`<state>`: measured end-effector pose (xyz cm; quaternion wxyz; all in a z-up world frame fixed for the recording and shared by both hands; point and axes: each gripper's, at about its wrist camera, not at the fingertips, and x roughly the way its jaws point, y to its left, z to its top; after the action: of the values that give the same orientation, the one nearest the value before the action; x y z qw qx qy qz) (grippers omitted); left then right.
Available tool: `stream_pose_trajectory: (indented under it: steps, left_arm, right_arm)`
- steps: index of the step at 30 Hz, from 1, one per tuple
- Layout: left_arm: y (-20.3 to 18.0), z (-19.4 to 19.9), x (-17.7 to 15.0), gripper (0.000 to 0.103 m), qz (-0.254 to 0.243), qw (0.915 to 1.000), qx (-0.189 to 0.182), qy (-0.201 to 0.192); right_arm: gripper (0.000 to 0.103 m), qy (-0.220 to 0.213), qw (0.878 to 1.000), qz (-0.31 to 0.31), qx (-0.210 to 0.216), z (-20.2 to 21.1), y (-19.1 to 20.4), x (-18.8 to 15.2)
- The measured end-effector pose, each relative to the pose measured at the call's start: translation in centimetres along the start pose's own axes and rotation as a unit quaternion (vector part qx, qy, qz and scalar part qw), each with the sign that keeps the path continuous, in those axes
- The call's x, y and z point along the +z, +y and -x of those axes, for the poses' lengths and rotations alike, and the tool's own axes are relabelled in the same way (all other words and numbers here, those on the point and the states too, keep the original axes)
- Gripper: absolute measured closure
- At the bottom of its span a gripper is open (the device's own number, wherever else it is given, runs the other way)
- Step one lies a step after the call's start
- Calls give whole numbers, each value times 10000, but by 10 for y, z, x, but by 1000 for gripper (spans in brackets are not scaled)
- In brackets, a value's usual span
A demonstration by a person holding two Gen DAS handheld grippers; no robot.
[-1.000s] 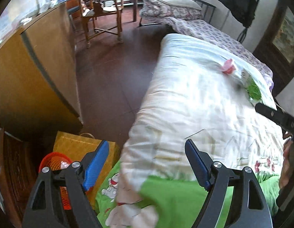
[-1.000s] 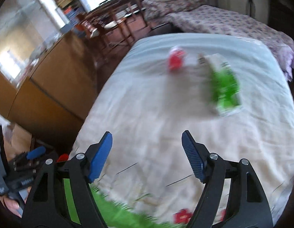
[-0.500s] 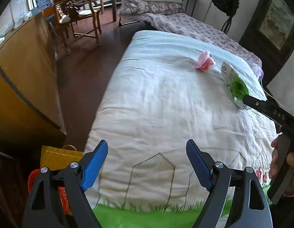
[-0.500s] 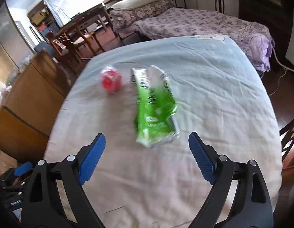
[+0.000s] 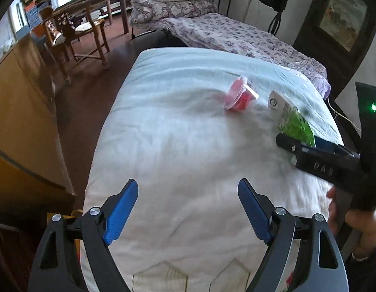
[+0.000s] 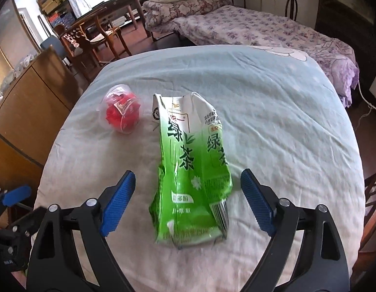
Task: Collect trash
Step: 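Move both open tools back over the bed toward the cup and carton, then grasp the red-filled plastic cup with the left tool and lift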
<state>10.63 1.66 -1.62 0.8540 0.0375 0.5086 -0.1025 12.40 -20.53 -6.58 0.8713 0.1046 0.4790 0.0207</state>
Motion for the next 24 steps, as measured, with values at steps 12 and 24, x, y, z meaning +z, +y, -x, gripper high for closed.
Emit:
stream_pose_trajectory:
  steps: [12,24]
  left_arm:
    - [-42,-33,49,20,-392,9992,7,-62]
    - [-68,-75,85,20,-573,9983,63,-73]
  right_arm:
    - [51,-135,9981,-604,66,32,-24,-12]
    - [42,335,9973,-656,68,19,-33,-19]
